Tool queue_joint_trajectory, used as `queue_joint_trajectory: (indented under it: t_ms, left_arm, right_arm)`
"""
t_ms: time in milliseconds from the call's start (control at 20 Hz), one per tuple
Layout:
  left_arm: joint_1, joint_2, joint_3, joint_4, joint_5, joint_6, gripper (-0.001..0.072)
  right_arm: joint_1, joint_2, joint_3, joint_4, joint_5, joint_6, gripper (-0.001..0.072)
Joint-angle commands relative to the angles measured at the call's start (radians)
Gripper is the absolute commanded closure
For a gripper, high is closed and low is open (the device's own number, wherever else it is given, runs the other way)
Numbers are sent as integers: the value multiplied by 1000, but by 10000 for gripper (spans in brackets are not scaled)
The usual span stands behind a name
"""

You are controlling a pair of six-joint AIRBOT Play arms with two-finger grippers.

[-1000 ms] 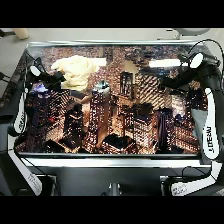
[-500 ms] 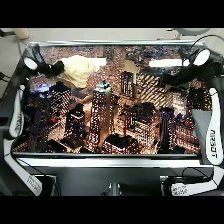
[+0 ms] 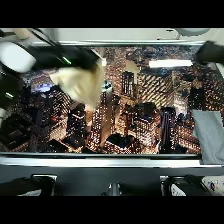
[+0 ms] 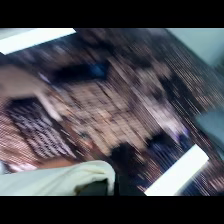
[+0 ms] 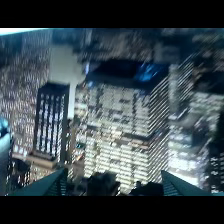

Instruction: Fold the shirts.

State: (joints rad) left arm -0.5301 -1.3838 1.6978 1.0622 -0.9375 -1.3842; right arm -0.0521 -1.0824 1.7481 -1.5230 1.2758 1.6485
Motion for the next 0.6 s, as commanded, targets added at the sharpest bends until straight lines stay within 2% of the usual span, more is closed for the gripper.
queue_joint_trajectory:
  t_ms: [0, 50, 100, 150, 200, 300, 400, 550]
  left_arm:
    - [-271, -42, -231, 3, 154, -153, 683]
    - [-318, -96, -255, 3, 168, -182, 682]
    - [-349, -153, -249, 2, 148, -199, 573]
    - [-355, -192, -225, 3, 100, -198, 222]
    - [-335, -212, -190, 23, 27, -198, -13]
    - [-229, -201, -121, 164, -118, -198, -13]
    - [-60, -172, -82, 315, -223, -199, -13]
    - [246, -167, -104, 360, -372, -245, -13]
  right_arm:
    - [0, 159, 0, -86, 45, 39, 105]
    - [0, 176, 0, -86, 74, 39, 105]
    - [0, 180, 0, -86, 113, 39, 105]
    - [0, 176, -2, -86, 156, 39, 105]
    - [0, 163, -2, -83, 214, 39, 105]
    - [0, 111, -18, -52, 315, 39, 104]
    - [0, 41, -91, 28, 354, 19, 102]
    - [0, -52, -280, 108, 345, -2, 89]
